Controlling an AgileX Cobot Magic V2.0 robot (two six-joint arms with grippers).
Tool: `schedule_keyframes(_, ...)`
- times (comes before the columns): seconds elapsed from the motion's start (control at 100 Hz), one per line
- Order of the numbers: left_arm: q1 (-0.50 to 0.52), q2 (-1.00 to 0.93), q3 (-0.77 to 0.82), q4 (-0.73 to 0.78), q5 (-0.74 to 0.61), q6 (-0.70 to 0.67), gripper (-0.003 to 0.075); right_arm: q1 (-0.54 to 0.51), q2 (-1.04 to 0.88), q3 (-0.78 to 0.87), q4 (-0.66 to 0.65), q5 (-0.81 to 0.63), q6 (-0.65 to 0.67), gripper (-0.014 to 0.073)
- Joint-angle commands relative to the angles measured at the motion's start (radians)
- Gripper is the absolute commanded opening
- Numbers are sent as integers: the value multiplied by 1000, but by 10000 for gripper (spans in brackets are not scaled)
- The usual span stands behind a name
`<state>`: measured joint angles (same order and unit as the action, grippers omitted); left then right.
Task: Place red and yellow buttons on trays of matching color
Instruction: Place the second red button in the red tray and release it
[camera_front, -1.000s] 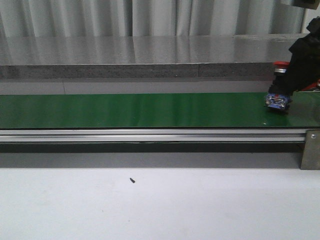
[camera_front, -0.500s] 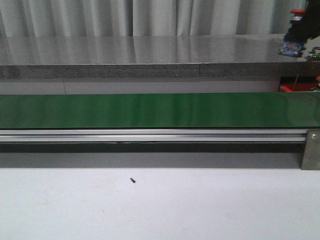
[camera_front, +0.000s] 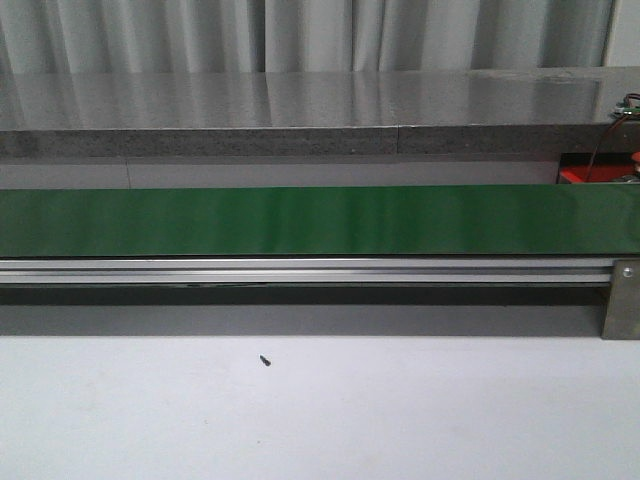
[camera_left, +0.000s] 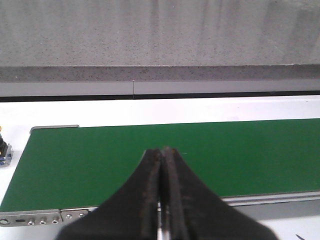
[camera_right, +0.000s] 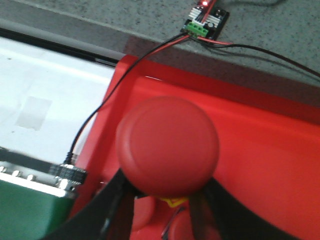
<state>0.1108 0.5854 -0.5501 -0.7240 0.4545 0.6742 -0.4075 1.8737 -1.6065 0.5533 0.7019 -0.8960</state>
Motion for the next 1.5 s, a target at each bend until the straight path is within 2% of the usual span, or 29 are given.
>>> schedule_keyframes(0.0,-8,3,-30,-33,-55,-1,-20,-7,-6,-65,17,-76,-1,81)
schedule_keyframes(0.4,5,3,-30,-33,-55,-1,-20,-7,180,-207,-39,-107,-1,81)
schedule_keyframes(0.69,5,3,-30,-33,-55,-1,-20,-7,233,-207,-64,-145,-1,81)
schedule_keyframes(1.32,5,3,-30,-33,-53,-1,-20,-7,284,-207,-66,-116,-1,83)
schedule_keyframes(1.39,5,3,-30,-33,-53,-1,-20,-7,282,-207,-66,-112,-1,127)
schedule_keyframes(1.49,5,3,-30,-33,-53,-1,-20,-7,273,-207,-66,-118,-1,299)
